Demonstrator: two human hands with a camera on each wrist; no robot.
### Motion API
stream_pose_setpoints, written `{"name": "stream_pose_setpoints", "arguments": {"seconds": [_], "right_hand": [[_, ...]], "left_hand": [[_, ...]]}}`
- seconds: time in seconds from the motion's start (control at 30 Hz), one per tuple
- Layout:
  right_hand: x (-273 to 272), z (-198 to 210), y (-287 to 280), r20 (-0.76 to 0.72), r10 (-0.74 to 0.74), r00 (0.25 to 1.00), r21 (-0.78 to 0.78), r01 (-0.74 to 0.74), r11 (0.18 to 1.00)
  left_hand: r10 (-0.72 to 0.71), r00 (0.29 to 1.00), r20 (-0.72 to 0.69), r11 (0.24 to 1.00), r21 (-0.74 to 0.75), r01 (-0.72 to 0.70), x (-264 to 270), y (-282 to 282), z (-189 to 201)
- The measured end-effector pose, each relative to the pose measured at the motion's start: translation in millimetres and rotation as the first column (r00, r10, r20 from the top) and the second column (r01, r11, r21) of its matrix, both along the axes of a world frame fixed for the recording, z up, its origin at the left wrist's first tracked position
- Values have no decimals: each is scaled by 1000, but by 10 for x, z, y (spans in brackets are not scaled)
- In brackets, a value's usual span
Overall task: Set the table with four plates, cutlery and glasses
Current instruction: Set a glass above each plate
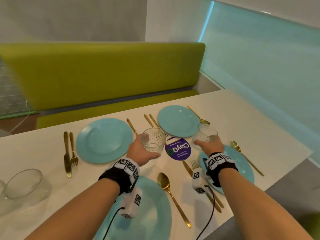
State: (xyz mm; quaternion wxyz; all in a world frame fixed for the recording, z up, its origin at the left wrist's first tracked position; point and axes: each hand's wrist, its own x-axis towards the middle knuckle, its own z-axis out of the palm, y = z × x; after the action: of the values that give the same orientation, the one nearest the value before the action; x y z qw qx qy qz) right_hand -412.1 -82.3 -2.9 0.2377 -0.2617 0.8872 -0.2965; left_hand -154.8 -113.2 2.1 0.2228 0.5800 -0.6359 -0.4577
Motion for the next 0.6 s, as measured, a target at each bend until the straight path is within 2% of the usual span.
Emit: {"name": "stream_pose_setpoints", "arguments": {"seconds": [0.27, 0.6], "right_hand": [[-636, -160, -371, 11, -114, 993, 28, 114, 993], [-931, -323, -532, 62, -194, 979, 74, 190, 979]], "left_hand": [[-56, 998, 20, 998, 42, 56, -578, -305, -188], [-101, 993, 59, 993, 72, 97, -884, -433, -402]]}}
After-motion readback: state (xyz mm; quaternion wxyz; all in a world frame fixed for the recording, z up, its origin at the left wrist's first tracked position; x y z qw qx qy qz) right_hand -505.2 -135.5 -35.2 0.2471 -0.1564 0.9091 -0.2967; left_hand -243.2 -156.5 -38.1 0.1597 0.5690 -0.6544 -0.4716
